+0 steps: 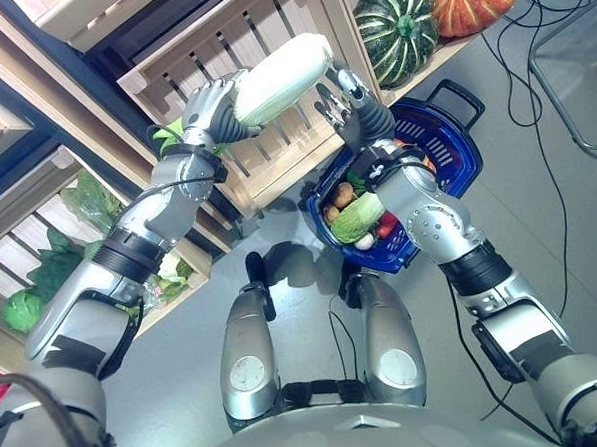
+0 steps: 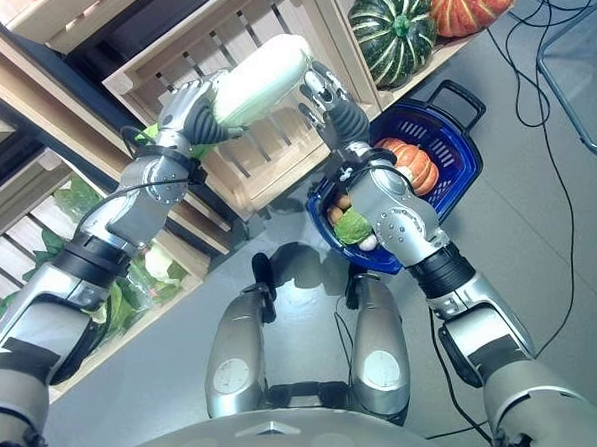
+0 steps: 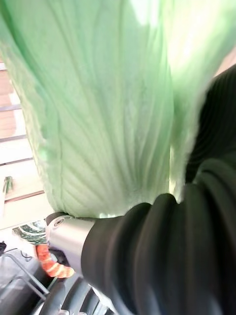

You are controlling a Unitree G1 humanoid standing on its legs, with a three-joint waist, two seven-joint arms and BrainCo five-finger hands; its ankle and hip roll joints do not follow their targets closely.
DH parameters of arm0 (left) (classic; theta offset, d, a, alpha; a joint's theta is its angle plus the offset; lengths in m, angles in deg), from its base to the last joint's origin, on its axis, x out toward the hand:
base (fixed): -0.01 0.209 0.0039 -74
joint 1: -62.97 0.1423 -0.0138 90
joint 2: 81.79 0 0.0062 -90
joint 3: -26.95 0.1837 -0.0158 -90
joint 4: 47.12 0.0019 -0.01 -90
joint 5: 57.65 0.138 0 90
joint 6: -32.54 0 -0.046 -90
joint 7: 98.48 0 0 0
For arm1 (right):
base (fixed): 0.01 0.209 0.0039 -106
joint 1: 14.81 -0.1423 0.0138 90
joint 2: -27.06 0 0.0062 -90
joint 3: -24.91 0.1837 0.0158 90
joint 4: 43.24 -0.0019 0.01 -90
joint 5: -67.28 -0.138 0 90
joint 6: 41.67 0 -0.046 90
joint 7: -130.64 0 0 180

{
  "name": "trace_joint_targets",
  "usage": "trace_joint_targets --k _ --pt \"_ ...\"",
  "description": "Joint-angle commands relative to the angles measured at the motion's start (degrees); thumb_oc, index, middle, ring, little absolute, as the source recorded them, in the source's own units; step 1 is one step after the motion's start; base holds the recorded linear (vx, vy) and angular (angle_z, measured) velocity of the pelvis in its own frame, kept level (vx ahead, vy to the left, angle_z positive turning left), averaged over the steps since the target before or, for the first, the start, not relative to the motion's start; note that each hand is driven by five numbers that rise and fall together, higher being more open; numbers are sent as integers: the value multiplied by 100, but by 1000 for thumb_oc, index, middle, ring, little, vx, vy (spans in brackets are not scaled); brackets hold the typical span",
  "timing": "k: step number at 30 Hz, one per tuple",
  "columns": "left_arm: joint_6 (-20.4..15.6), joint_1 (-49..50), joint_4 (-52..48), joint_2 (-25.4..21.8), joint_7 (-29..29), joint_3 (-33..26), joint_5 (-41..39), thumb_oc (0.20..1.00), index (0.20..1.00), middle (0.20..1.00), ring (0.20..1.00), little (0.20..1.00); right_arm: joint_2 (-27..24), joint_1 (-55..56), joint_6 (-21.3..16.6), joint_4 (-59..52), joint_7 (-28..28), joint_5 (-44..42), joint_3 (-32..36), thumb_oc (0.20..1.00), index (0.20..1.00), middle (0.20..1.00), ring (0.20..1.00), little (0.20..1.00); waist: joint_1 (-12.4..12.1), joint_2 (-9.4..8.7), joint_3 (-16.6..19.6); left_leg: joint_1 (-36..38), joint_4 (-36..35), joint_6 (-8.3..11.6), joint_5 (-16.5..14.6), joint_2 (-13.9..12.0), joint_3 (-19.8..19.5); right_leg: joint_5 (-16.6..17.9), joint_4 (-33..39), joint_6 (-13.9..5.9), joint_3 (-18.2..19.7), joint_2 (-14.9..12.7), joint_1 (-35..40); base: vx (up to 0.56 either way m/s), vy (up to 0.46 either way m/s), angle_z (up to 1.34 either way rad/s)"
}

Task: Pick up fruits and vegetables into the basket

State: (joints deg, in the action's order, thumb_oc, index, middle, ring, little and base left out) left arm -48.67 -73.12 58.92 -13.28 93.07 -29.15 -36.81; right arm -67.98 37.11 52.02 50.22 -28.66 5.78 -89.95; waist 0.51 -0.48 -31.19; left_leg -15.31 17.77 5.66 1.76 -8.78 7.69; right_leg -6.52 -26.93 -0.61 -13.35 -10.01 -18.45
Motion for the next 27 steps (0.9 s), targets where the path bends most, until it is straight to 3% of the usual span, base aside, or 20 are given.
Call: trace_joint_targets --k 1,7,14,19,27 --pt "-164 -367 -923 310 191 264 -265 200 200 200 200 200 522 -497 -314 -193 -14 501 -241 1000 1000 1000 1000 1000 82 -195 387 178 390 -238 -747 126 444 131 636 -341 126 -88 457 0 0 0" --pt "244 -266 -784 572 369 120 -1146 200 200 200 200 200 547 -616 -484 -373 -8 1378 -164 1000 1000 1000 1000 1000 119 -172 371 151 363 -238 -721 147 432 168 656 -362 161 -82 406 -5 4 0" --pt "365 73 -743 604 933 -319 -1684 200 200 200 200 200 265 -671 -482 -999 457 2512 141 1000 1000 1000 1000 1000 194 -117 396 196 346 -253 -744 174 445 149 634 -386 223 -82 391 5 33 -1" --pt "175 249 -727 542 1461 -793 -1989 200 200 200 200 200 60 -542 -492 -1295 781 2964 484 1000 1000 1000 1000 1000 254 -92 413 277 397 -254 -824 177 466 85 578 -396 269 -97 437 24 25 -2" --pt "-167 263 -744 620 1959 -1194 -2046 200 200 200 200 200 9 -478 -574 -1276 1104 2942 747 1000 1000 1000 1000 1000 253 -105 443 291 387 -262 -799 186 477 117 611 -359 299 -85 476 6 2 -1"
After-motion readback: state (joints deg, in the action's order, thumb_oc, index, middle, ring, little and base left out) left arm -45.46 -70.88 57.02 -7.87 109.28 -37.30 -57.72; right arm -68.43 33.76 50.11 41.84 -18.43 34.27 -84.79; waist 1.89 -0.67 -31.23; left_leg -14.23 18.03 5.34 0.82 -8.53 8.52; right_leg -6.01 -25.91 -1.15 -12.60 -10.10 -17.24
